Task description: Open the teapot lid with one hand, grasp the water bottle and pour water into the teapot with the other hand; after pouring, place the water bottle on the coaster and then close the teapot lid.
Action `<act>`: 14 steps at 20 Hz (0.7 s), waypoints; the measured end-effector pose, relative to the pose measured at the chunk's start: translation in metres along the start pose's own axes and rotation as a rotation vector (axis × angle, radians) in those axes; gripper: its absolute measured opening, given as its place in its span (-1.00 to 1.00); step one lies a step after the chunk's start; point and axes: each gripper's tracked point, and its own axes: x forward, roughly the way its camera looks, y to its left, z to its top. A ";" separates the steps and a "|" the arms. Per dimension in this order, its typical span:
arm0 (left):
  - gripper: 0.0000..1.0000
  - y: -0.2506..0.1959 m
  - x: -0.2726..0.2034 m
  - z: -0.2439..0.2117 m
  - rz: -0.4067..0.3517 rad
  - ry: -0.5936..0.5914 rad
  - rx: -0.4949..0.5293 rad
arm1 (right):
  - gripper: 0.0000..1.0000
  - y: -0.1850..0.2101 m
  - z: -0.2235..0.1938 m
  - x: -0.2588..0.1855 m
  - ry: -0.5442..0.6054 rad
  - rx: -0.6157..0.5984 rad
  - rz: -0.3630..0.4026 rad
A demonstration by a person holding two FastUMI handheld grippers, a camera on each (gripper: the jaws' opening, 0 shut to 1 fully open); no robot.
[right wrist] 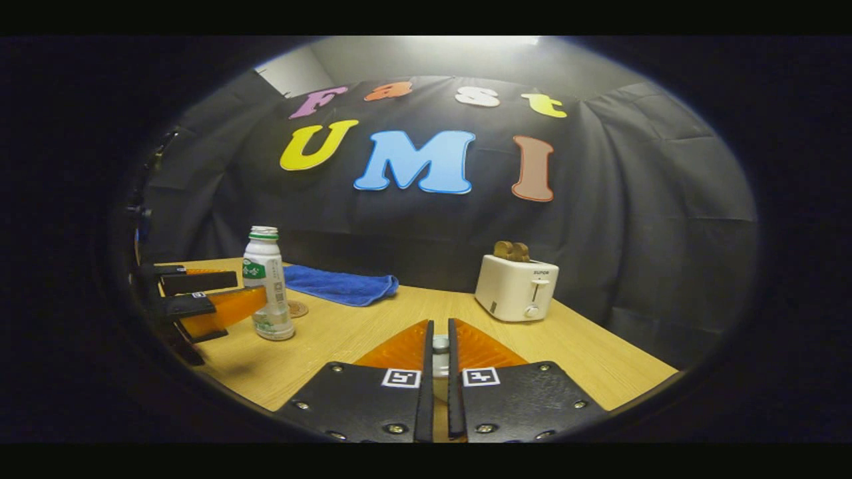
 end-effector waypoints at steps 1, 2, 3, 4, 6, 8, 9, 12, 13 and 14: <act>0.99 -0.001 0.004 -0.002 -0.001 0.002 0.001 | -1.00 0.000 0.000 -0.001 -0.003 -0.004 0.001; 0.99 0.000 0.009 -0.001 0.006 0.001 0.001 | -0.83 0.001 0.002 -0.002 -0.006 -0.001 0.004; 0.99 0.002 0.013 -0.001 0.018 0.000 -0.001 | -0.83 0.002 0.003 -0.002 -0.011 0.001 0.005; 0.99 0.003 0.019 -0.001 0.023 0.002 0.001 | -0.82 0.001 0.004 -0.003 -0.014 0.002 0.004; 0.99 0.005 0.028 -0.002 0.023 0.004 0.001 | -0.83 0.000 0.008 -0.005 -0.023 0.000 0.004; 0.99 0.010 0.033 0.000 0.038 -0.001 0.004 | -1.00 0.001 0.009 -0.008 -0.027 -0.003 0.006; 0.90 0.011 0.036 0.001 0.047 -0.002 0.016 | -1.00 0.001 0.009 -0.009 -0.029 0.000 0.009; 0.65 0.012 0.033 0.006 0.055 0.007 0.020 | -0.83 0.003 0.013 -0.012 -0.036 0.005 0.015; 0.63 0.014 0.032 0.009 0.053 0.004 0.001 | -0.83 0.003 0.013 -0.015 -0.039 0.001 0.018; 0.60 0.012 0.030 0.015 0.037 0.000 -0.011 | -1.00 0.004 0.015 -0.018 -0.041 -0.003 0.023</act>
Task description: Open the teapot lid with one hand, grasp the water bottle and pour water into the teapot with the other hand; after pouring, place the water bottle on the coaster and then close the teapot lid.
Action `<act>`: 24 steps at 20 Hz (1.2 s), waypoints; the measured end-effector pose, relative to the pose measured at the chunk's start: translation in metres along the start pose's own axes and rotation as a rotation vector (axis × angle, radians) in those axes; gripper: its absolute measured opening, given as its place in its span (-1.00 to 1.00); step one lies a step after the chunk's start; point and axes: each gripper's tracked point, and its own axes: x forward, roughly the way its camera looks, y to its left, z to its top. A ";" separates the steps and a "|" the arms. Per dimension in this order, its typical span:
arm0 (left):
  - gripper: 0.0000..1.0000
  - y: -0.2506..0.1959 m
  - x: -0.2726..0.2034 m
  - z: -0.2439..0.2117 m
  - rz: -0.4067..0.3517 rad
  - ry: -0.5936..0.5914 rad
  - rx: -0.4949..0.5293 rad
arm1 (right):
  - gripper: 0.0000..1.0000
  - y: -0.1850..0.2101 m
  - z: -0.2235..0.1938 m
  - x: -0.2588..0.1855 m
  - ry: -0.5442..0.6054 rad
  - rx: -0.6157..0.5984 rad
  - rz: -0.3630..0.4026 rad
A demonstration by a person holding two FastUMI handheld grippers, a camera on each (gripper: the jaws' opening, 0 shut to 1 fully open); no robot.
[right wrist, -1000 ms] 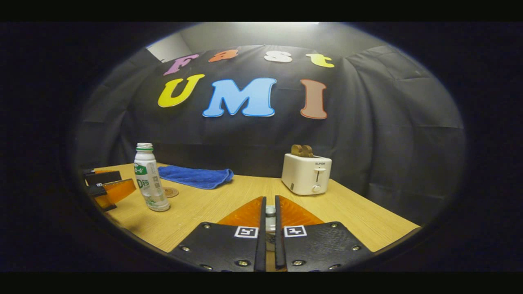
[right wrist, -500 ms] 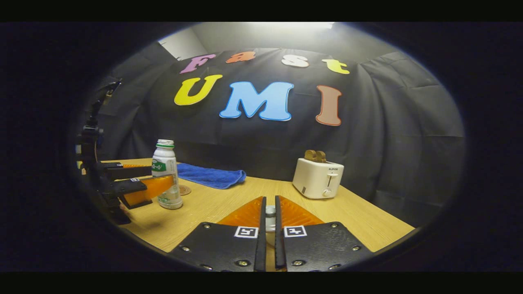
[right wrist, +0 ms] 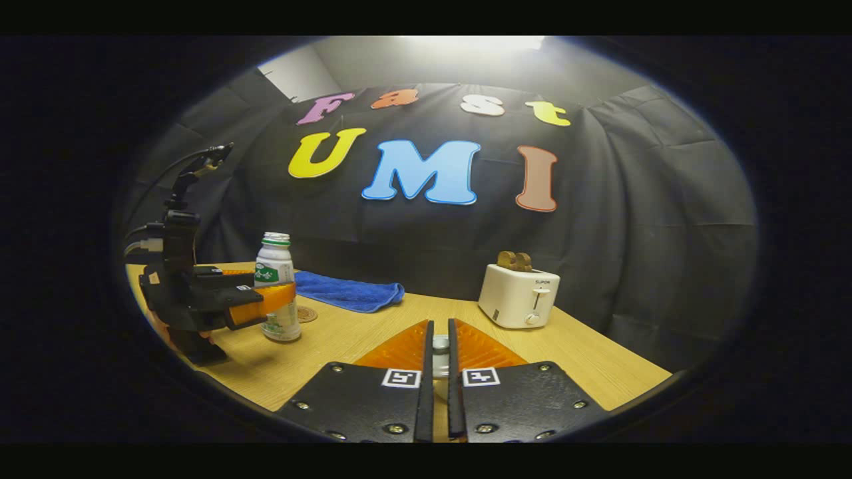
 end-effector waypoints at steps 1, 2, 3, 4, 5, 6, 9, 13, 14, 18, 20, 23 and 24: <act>0.42 -0.003 -0.004 0.004 -0.018 -0.003 0.002 | -1.00 0.001 0.001 -0.005 0.000 0.000 0.007; 0.59 -0.005 -0.007 0.006 -0.027 0.001 0.027 | -0.83 0.001 0.002 -0.011 0.001 0.000 0.013; 0.54 -0.006 -0.010 0.006 -0.030 0.008 0.063 | -0.83 0.000 0.002 -0.018 0.004 -0.003 0.014; 0.49 -0.009 -0.013 0.008 -0.038 0.017 0.090 | -0.83 -0.002 0.004 -0.025 0.002 -0.006 0.013; 0.50 -0.016 -0.015 0.007 -0.057 0.026 0.106 | -0.83 -0.005 0.004 -0.033 -0.001 -0.008 0.009; 0.50 -0.023 -0.018 0.008 -0.082 0.033 0.119 | -1.00 -0.008 0.005 -0.041 -0.002 -0.008 0.005; 0.40 -0.044 -0.019 0.000 -0.132 0.080 0.261 | -0.83 -0.014 -0.002 -0.070 0.008 0.008 0.004; 0.41 -0.066 -0.015 0.000 -0.120 0.063 0.468 | -0.83 -0.022 -0.013 -0.115 0.009 0.044 -0.005; 0.59 -0.073 -0.015 0.000 -0.123 0.056 0.527 | -1.00 -0.021 -0.015 -0.125 0.012 0.058 -0.003; 0.59 -0.107 -0.012 -0.006 -0.155 0.052 0.729 | -0.83 -0.025 -0.019 -0.156 0.003 0.090 -0.010; 0.59 -0.119 -0.009 -0.011 -0.163 0.053 0.816 | -1.00 -0.026 -0.025 -0.168 -0.001 0.091 -0.016; 0.59 -0.138 -0.007 -0.019 -0.205 0.059 0.907 | -1.00 -0.029 -0.038 -0.179 0.019 0.091 -0.018; 0.59 -0.143 -0.006 -0.020 -0.216 0.058 0.941 | -0.83 -0.031 -0.040 -0.182 0.021 0.094 -0.021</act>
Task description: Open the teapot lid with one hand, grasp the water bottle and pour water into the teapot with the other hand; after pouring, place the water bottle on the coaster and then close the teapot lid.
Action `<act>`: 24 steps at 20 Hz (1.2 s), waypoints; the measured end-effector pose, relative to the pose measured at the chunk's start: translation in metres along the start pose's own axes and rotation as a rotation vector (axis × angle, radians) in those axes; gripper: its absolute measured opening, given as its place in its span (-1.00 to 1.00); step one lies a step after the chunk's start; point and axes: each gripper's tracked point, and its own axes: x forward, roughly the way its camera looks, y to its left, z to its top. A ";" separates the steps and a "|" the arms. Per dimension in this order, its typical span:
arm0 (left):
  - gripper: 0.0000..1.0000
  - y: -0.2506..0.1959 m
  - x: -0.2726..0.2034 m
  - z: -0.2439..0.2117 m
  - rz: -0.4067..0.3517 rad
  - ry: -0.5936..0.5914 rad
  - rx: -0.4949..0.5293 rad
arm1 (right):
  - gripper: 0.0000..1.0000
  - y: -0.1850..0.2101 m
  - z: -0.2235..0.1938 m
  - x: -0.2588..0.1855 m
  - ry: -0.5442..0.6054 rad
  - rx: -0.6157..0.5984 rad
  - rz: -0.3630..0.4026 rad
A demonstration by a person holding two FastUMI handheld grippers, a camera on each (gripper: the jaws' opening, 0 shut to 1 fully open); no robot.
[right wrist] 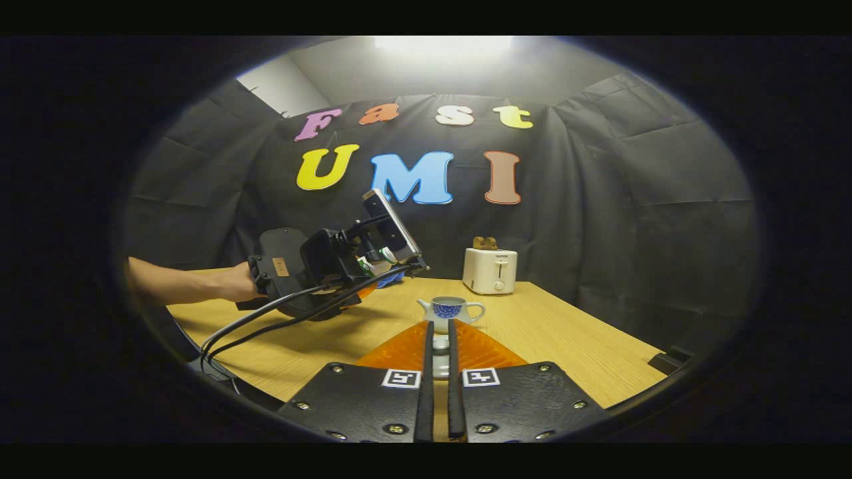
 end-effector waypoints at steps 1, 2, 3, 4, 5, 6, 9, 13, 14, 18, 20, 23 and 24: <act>0.59 -0.004 0.002 0.002 -0.008 0.001 0.040 | -0.83 0.001 -0.002 -0.002 -0.001 0.010 0.004; 0.59 -0.007 0.003 0.006 -0.011 -0.003 0.080 | -0.82 0.001 -0.003 -0.003 -0.001 0.021 0.006; 0.59 -0.010 0.005 0.011 -0.012 -0.007 0.119 | -1.00 0.000 -0.005 -0.004 -0.002 0.028 0.007; 0.59 -0.013 0.008 0.016 -0.013 -0.013 0.153 | -0.75 0.000 -0.006 -0.004 0.000 0.035 0.009; 0.59 -0.016 0.006 0.019 -0.014 -0.019 0.180 | -0.50 -0.001 -0.009 -0.003 0.004 0.044 0.011; 0.59 -0.019 0.007 0.022 -0.021 -0.021 0.200 | -0.51 -0.001 -0.010 -0.003 0.008 0.052 0.015; 0.60 -0.027 0.013 0.025 -0.037 -0.019 0.253 | -1.00 -0.006 -0.013 -0.005 0.011 0.054 0.005; 0.49 -0.033 0.013 0.031 -0.055 -0.019 0.325 | -0.51 -0.010 -0.015 -0.006 0.016 0.070 0.006; 0.38 -0.035 0.014 0.032 -0.059 -0.016 0.348 | -0.83 -0.011 -0.015 -0.007 0.015 0.070 0.005; 0.60 -0.038 0.014 0.037 -0.063 -0.013 0.463 | -0.51 -0.013 -0.016 -0.009 0.014 0.083 0.008; 0.39 -0.042 0.015 0.038 -0.068 -0.012 0.509 | -0.51 -0.015 -0.017 -0.009 0.016 0.093 0.010; 0.50 -0.042 0.012 0.040 -0.069 -0.005 0.552 | -0.51 -0.015 -0.019 -0.009 0.019 0.100 0.013; 0.60 -0.042 0.012 0.042 -0.068 -0.007 0.571 | -0.51 -0.015 -0.019 -0.009 0.021 0.101 0.016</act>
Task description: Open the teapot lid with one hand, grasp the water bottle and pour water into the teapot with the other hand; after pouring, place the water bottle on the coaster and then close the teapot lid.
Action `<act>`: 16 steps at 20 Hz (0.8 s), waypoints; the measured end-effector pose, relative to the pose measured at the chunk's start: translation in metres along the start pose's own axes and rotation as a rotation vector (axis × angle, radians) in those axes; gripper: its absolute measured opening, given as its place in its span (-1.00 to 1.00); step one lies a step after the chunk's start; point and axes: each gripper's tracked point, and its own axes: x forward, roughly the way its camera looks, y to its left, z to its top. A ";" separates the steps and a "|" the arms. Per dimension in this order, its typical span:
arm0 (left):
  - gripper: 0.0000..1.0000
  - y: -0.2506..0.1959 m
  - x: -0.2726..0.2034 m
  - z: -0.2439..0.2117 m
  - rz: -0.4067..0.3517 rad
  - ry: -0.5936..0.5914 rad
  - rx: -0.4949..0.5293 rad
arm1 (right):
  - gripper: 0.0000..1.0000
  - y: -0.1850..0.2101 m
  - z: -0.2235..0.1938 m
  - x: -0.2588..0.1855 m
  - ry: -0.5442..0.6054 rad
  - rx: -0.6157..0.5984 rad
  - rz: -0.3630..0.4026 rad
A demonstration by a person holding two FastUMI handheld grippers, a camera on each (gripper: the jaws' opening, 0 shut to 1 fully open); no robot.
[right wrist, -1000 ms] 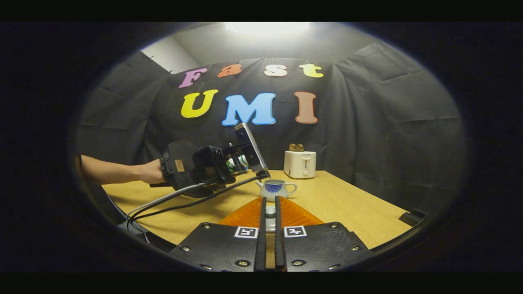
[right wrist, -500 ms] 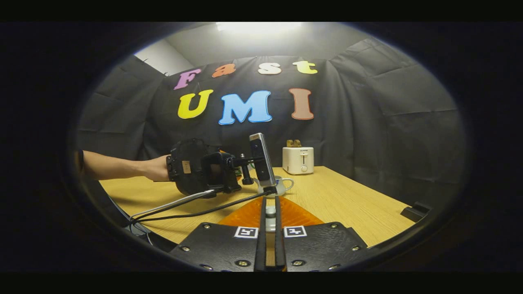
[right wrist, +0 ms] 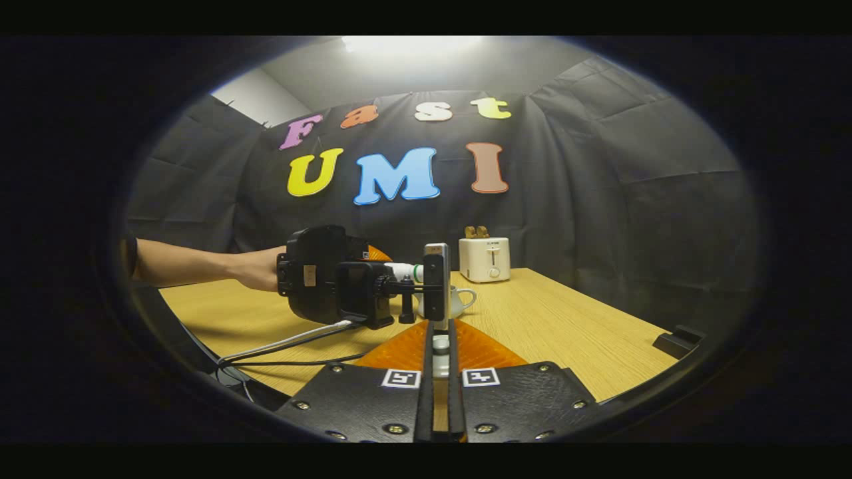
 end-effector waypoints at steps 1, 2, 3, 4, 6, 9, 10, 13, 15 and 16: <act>0.50 0.001 -0.001 0.001 0.006 -0.004 0.017 | -0.50 0.001 -0.001 0.000 0.003 0.002 0.004; 0.50 0.001 -0.002 0.002 0.005 -0.007 0.033 | -0.51 0.002 0.000 0.000 0.004 0.005 0.008; 0.50 0.002 -0.002 0.002 0.004 -0.006 0.044 | -0.51 0.003 -0.002 0.000 0.008 0.010 0.012; 0.60 0.002 -0.002 0.002 0.001 -0.002 0.057 | -0.51 0.002 -0.001 0.000 0.010 0.016 0.015; 0.50 0.003 -0.003 0.003 -0.001 0.004 0.082 | -1.00 0.000 0.000 -0.001 0.006 0.022 0.011; 0.50 0.003 -0.003 0.002 -0.012 0.009 0.115 | -0.83 -0.004 0.000 -0.001 0.005 0.029 0.003; 0.60 0.004 -0.004 0.002 -0.010 0.011 0.122 | -1.00 -0.005 0.000 -0.002 0.009 0.032 0.003; 0.60 0.003 -0.004 0.002 -0.022 0.013 0.145 | -1.00 -0.007 -0.002 -0.001 0.016 0.040 -0.001; 0.60 0.004 -0.004 0.003 -0.024 0.014 0.175 | -0.83 -0.007 -0.001 -0.001 0.017 0.041 -0.001; 0.60 0.004 -0.003 0.002 -0.025 0.017 0.185 | -0.51 -0.007 -0.001 -0.001 0.017 0.042 -0.001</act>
